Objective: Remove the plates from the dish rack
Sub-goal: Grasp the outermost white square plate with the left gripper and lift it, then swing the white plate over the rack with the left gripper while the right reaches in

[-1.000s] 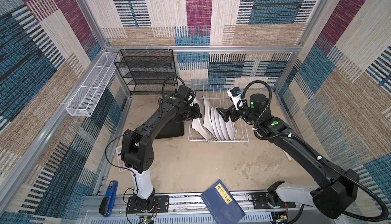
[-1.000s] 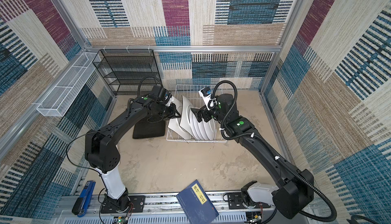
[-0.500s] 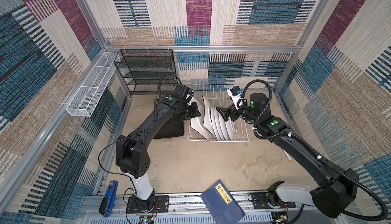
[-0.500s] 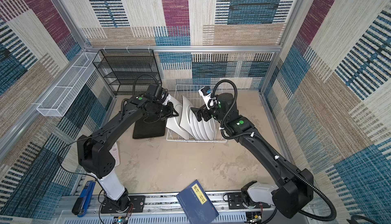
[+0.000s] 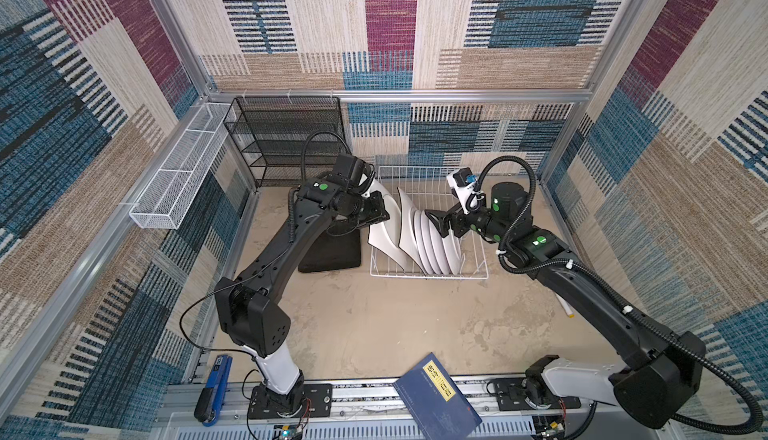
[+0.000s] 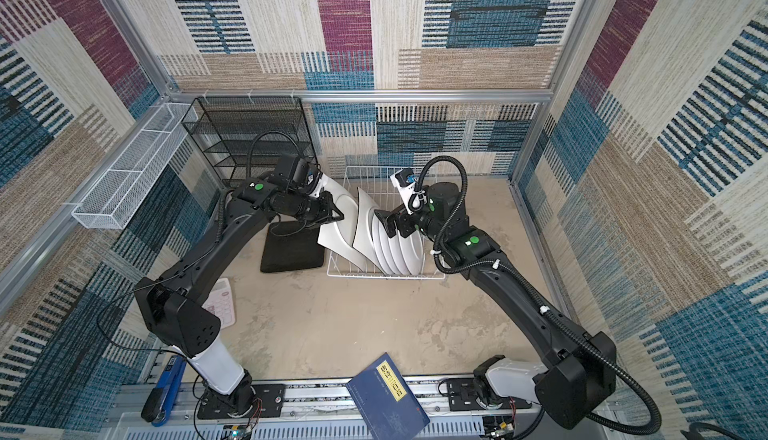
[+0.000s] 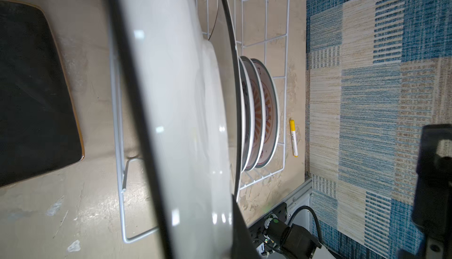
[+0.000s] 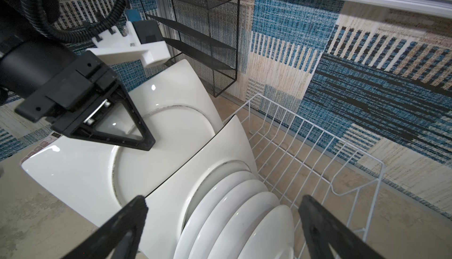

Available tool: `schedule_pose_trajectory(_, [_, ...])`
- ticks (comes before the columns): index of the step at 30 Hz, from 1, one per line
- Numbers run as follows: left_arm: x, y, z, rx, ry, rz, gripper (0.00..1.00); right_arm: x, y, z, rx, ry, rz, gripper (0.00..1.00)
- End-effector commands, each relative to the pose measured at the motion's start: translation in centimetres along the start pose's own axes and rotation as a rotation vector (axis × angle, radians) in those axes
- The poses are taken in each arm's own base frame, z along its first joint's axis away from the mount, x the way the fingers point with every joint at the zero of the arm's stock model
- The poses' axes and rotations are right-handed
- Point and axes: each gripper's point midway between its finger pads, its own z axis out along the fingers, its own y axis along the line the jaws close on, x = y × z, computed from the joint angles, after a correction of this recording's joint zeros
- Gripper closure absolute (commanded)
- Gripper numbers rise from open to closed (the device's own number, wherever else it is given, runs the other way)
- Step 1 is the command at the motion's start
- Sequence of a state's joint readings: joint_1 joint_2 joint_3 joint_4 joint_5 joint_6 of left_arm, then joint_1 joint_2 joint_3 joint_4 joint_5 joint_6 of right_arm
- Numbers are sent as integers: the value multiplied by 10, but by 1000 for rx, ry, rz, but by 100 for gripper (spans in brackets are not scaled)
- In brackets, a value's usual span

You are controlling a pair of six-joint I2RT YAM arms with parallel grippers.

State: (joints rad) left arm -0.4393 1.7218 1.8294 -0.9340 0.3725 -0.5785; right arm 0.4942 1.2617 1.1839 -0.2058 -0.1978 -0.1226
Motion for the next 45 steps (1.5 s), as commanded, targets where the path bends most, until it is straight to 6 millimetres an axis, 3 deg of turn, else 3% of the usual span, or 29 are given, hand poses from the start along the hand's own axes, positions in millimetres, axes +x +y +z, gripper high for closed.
schedule_pose_trajectory(1, [-13,-13,-17,26,-64,75,100,-15,-4,-1,20,-64,16,1])
schedule_pose_trajectory(14, [-35,-21,-71,-55,-208,248,100,-24,-4,5,6,-89,102,1])
schedule_pose_trajectory(24, [-50,-16,-120,-232,-356,604,100,-44,-15,21,17,-82,414,1])
schedule_pose_trajectory(32, [-57,-6,-130,-372,-470,866,100,-70,-11,14,-254,-79,699,1])
schedule_pose_trajectory(36, [-57,-12,-136,-427,-574,1024,100,-74,-12,12,-319,-64,765,1])
schedule_pose_trajectory(41, [-50,-25,-147,-460,-703,1198,100,-76,-9,24,-367,17,827,0])
schedule_pose_trajectory(45, [-39,-29,-143,-517,-771,1375,100,-81,-8,29,-390,28,863,0])
